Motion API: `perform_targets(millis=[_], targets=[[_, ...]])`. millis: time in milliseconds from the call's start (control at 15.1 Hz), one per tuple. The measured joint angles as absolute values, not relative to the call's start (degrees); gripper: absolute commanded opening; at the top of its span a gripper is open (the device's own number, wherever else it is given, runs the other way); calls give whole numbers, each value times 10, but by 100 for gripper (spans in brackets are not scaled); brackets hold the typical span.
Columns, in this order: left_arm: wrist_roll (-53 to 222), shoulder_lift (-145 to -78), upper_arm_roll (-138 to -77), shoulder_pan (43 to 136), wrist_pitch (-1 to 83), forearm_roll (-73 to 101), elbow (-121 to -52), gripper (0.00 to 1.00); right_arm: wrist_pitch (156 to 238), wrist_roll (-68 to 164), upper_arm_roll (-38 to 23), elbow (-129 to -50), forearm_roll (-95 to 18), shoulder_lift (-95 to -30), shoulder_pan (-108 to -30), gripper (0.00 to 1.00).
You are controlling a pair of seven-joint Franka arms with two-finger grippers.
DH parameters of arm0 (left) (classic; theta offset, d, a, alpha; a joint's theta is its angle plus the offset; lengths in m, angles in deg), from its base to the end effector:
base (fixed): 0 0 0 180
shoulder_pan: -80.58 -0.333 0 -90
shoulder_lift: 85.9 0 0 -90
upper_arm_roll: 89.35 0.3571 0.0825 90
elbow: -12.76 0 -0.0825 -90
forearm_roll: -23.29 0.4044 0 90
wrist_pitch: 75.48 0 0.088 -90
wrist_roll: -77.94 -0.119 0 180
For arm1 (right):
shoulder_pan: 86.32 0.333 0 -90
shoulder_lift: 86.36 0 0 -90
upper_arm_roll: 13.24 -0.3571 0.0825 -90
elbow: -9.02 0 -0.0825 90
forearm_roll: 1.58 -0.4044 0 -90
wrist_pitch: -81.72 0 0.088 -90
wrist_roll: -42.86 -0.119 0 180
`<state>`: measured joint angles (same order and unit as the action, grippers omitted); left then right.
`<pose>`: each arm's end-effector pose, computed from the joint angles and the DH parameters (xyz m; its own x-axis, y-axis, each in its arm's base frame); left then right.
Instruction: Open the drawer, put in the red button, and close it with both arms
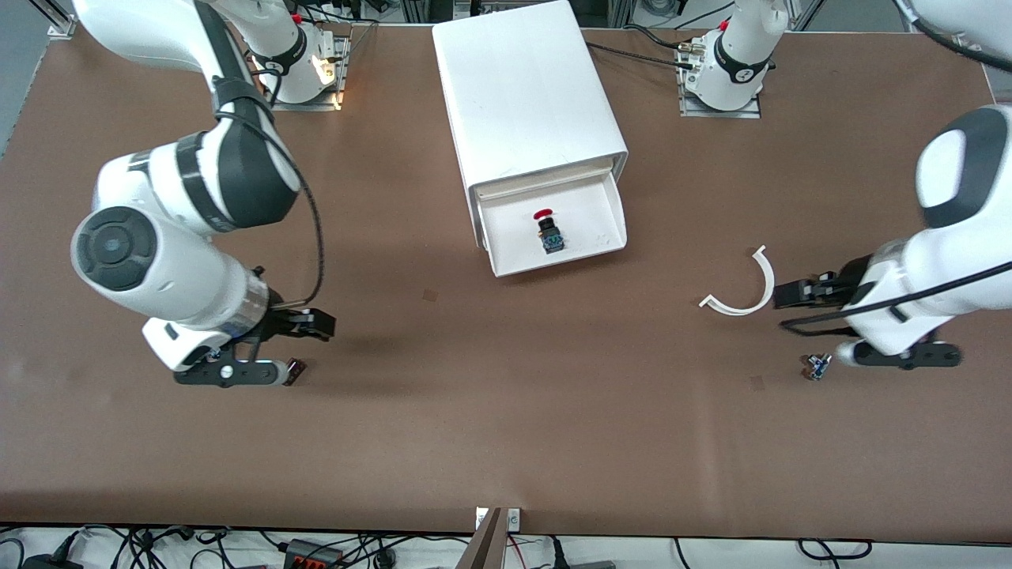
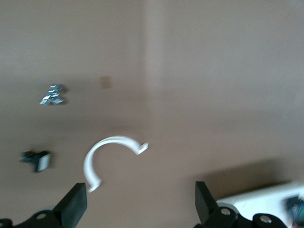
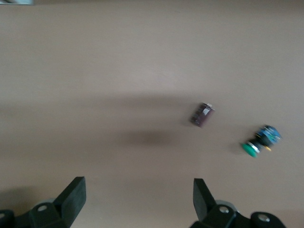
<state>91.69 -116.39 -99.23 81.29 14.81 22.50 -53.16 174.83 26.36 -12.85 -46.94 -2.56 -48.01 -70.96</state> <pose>0.7297 -0.1046 0.5123 0.9902 0.0699 -0.1208 0.0792 -0.9941 0.0741 0.7537 0.2054 0.4929 0.9994 -0.0263 -0.0237 -0.0265 -0.9996 -0.0064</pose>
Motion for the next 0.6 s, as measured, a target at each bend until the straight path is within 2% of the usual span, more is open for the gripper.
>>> perform_targets(millis=[332,597], targets=[[1038,-1173,-1030,855,316,225,-642,100,1694,322,-128,-470,-26,-514,-771,100],[1113,-1181,-1034,933,370,225,-701,100,1676,330,-128,-476,-26,-539,-788,100]])
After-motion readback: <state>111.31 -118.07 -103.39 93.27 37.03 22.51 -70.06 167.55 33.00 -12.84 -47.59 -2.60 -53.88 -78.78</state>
